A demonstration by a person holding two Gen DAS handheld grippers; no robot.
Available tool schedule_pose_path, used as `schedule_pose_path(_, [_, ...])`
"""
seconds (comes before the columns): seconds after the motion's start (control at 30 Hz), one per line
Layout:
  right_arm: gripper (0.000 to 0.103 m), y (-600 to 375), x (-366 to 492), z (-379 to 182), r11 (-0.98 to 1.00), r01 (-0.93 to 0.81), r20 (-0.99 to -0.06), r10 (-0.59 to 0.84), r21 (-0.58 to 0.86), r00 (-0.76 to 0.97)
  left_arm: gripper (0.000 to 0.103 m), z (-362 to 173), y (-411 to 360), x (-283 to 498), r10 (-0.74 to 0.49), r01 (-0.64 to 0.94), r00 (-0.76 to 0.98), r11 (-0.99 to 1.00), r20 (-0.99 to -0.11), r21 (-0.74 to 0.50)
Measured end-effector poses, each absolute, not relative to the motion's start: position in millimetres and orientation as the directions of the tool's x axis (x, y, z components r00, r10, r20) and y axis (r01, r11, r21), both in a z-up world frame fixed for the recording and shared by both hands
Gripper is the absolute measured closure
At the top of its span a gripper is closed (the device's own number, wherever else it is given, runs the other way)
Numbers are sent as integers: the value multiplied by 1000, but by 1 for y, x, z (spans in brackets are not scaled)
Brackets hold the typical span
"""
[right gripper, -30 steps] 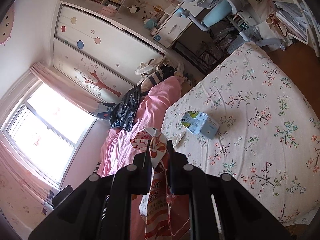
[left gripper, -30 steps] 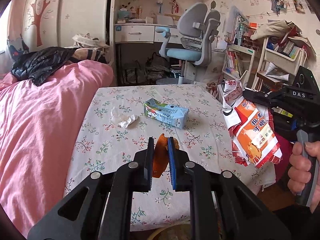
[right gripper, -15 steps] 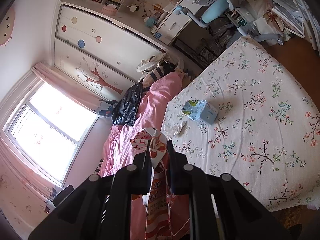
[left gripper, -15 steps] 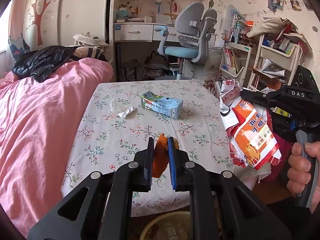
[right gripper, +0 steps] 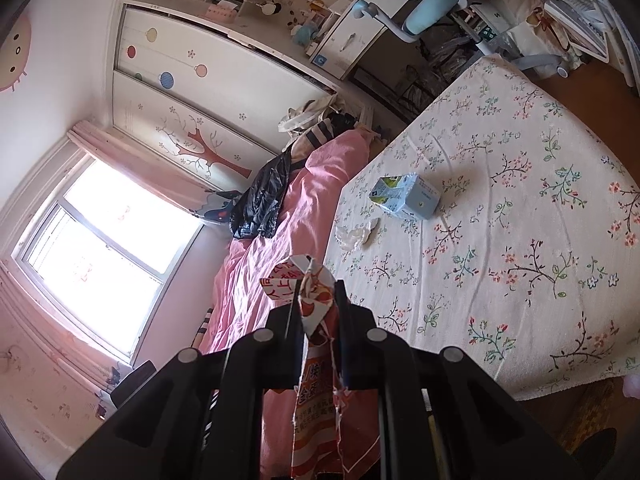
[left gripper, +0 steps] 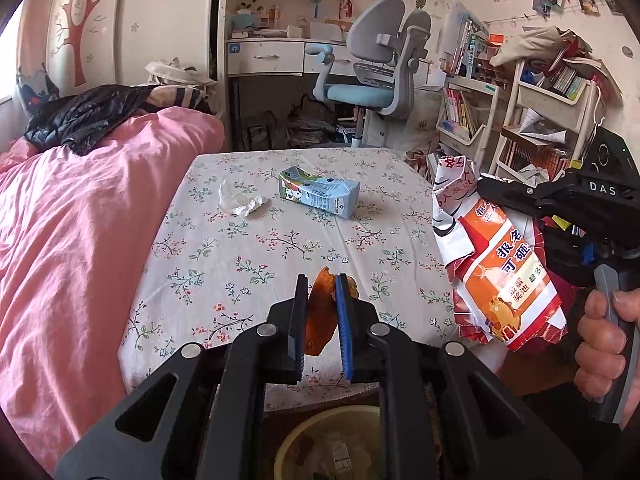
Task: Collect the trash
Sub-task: 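Lift the orange peel and snack wrapper and carry both over the yellow bucket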
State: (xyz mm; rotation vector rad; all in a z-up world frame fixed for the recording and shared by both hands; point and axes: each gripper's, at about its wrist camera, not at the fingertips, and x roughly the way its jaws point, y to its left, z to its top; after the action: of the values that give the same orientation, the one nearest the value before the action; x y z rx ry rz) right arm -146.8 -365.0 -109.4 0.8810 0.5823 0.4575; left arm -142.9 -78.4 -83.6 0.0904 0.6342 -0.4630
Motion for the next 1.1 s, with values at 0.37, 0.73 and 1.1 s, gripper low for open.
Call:
schedule_pose_path(0.37, [89, -353, -163, -120, 550, -137, -291, 618, 824, 730, 90, -93, -77, -160, -388, 446, 689, 893, -612, -64])
schedule_pose_path(0.73, [89, -336, -182, -137, 542, -128, -315, 648, 831, 694, 90, -106, -74, -177, -383, 448, 666, 892, -641, -67])
schedule_pose_path(1.1, [88, -326, -193, -147, 536, -118, -333, 666, 836, 668, 90, -120, -71, -193, -364, 440, 630, 895, -686, -71])
